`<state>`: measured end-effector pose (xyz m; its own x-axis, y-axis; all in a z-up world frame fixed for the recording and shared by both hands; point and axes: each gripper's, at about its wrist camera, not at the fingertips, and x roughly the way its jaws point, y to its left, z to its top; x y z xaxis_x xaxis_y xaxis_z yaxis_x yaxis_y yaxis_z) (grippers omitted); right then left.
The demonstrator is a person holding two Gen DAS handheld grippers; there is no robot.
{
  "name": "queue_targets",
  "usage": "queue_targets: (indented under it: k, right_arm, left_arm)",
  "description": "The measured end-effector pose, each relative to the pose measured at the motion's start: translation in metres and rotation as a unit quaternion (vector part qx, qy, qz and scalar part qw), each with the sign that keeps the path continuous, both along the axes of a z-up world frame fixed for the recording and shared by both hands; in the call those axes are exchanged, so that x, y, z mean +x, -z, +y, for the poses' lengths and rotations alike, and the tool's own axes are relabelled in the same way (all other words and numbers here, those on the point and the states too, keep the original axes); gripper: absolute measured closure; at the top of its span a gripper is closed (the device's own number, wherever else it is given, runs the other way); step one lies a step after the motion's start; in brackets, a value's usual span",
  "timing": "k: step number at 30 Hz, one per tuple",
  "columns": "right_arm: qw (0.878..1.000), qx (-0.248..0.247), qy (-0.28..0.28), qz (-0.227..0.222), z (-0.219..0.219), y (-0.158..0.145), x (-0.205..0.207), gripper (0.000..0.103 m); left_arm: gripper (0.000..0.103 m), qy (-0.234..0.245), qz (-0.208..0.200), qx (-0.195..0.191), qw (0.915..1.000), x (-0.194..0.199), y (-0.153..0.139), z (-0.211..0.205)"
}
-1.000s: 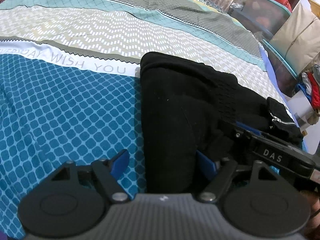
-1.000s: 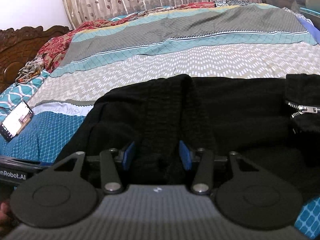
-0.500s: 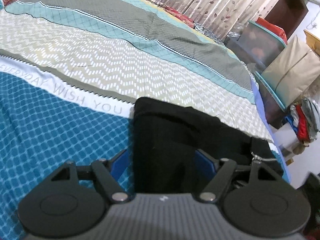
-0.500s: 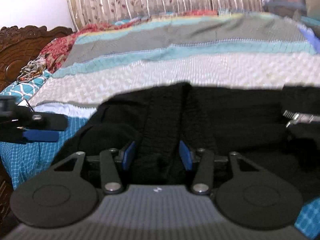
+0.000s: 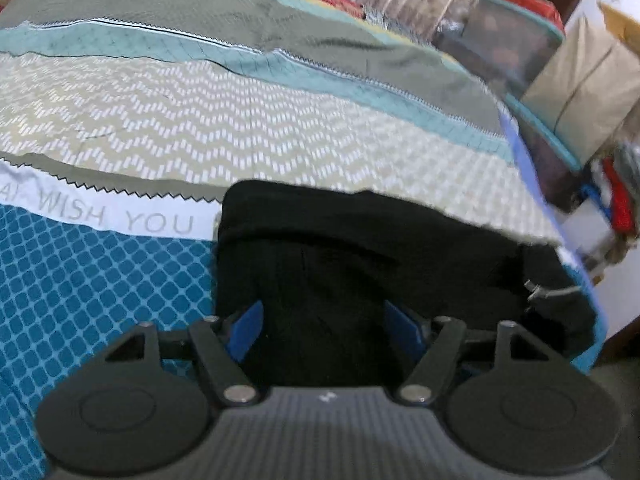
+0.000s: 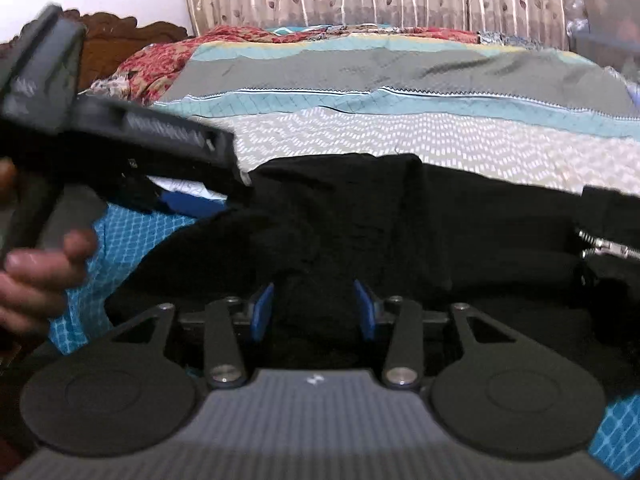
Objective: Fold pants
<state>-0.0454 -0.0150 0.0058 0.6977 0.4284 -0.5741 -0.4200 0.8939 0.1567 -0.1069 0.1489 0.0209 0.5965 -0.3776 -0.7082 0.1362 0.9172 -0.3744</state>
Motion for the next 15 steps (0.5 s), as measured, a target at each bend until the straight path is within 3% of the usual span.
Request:
queue_targets:
  k: [4, 15]
  right_arm:
    - [1.0, 0.013, -0.005, 0.006, -0.0035, 0.0033, 0.0, 0.057]
    - [1.0, 0.022, -0.013, 0.001, -0.0061, 0.0048, -0.0018, 0.055]
  left_arm:
    - [0.033, 0.007, -0.002, 0.023, 0.9997, 0.0024, 0.0052, -0.0077]
    - [0.026, 0.012, 0.004, 0.037, 0.9992, 0.0082, 0.0093, -0.0118]
